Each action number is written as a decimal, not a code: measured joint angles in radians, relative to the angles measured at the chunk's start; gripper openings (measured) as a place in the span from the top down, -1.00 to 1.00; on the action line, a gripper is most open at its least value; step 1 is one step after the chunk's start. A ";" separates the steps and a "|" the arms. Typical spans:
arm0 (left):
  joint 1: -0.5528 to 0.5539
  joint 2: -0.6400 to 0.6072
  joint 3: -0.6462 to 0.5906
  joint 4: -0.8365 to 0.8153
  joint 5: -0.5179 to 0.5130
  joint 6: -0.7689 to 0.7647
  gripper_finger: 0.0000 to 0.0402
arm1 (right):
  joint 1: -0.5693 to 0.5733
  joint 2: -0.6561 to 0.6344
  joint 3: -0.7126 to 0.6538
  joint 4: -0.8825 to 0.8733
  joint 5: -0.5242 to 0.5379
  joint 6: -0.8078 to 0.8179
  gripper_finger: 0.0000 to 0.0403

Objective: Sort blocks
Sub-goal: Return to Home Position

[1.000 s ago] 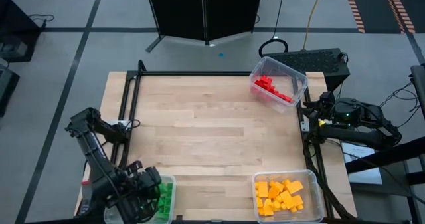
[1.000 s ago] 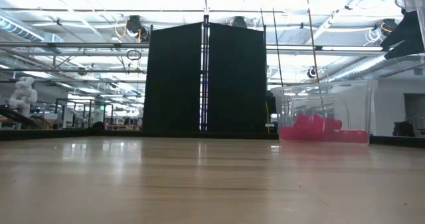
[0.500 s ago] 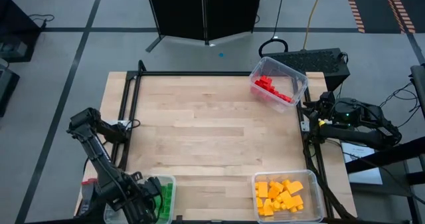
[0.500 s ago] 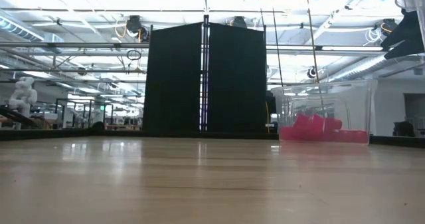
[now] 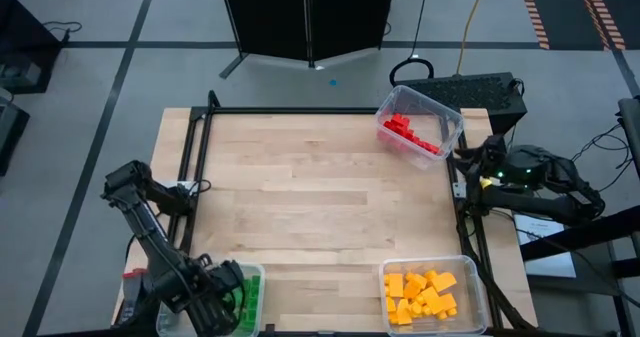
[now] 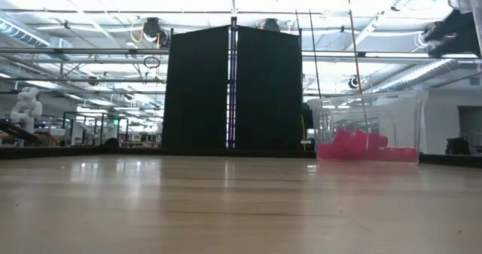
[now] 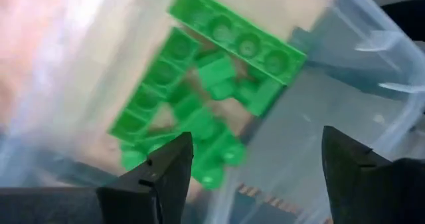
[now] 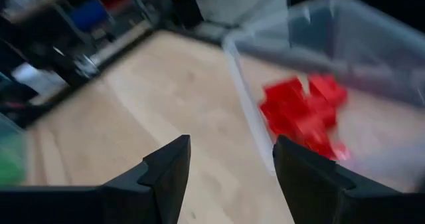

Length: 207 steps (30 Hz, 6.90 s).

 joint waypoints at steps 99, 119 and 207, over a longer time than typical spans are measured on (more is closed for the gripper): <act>-0.407 -1.535 -1.376 1.079 -1.080 0.287 -0.05 | -0.177 -0.073 -0.148 0.729 -0.440 -0.231 -0.03; -0.363 -1.695 -1.572 1.594 -0.611 1.333 -0.05 | -0.176 -0.073 -0.378 1.002 -0.548 -0.163 -0.03; 1.050 -1.699 -1.575 1.361 0.437 1.179 -0.05 | 0.225 -0.073 -0.689 1.127 -0.364 -0.489 -0.03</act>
